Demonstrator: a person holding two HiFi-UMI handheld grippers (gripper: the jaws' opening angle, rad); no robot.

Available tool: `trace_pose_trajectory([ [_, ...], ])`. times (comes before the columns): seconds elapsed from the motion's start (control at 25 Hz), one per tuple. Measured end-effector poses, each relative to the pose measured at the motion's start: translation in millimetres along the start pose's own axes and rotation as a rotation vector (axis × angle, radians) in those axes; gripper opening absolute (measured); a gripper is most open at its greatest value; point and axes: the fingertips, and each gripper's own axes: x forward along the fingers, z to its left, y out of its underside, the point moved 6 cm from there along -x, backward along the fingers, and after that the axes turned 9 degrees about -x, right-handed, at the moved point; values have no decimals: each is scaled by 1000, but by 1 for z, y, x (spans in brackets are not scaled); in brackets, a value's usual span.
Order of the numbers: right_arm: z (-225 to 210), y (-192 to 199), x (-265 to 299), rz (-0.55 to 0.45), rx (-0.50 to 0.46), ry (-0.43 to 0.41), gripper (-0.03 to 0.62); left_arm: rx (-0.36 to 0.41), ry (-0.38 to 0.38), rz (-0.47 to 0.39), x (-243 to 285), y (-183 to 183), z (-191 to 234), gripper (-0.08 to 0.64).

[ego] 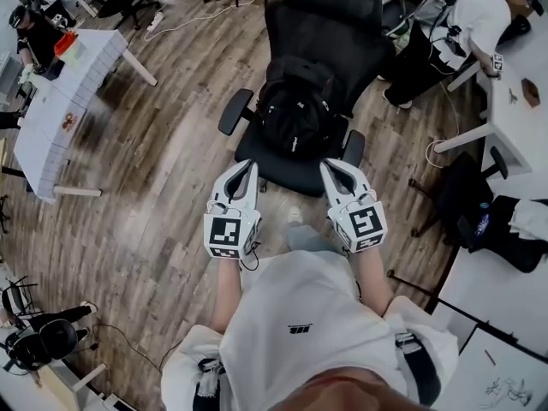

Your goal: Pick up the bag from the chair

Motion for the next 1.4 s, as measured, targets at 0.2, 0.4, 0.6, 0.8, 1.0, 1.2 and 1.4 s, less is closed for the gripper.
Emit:
trace_pose_trajectory([
  [0.2,-29,4,34,7,3,-37,-5,-4,-17,8,39,-5,14,12],
  [0.4,-56,10,57,12,15,-59,-5,-1,-26,15,72,-8,21,12],
  [0.6,-72,15,77,20,32,-60,-5,3,-29,29,96,-11,33,12],
  [0.8,-85,20,96,25,55,-33,-5,12,-13,39,123,-11,50,12],
  [1.0,-93,27,116,51,73,27,-3,19,35,58,151,-8,73,12],
  [1.2,-100,34,134,82,101,118,-3,21,128,77,181,-3,96,12],
  [1.4,-100,36,157,118,142,241,6,44,256,123,213,-1,122,12],
])
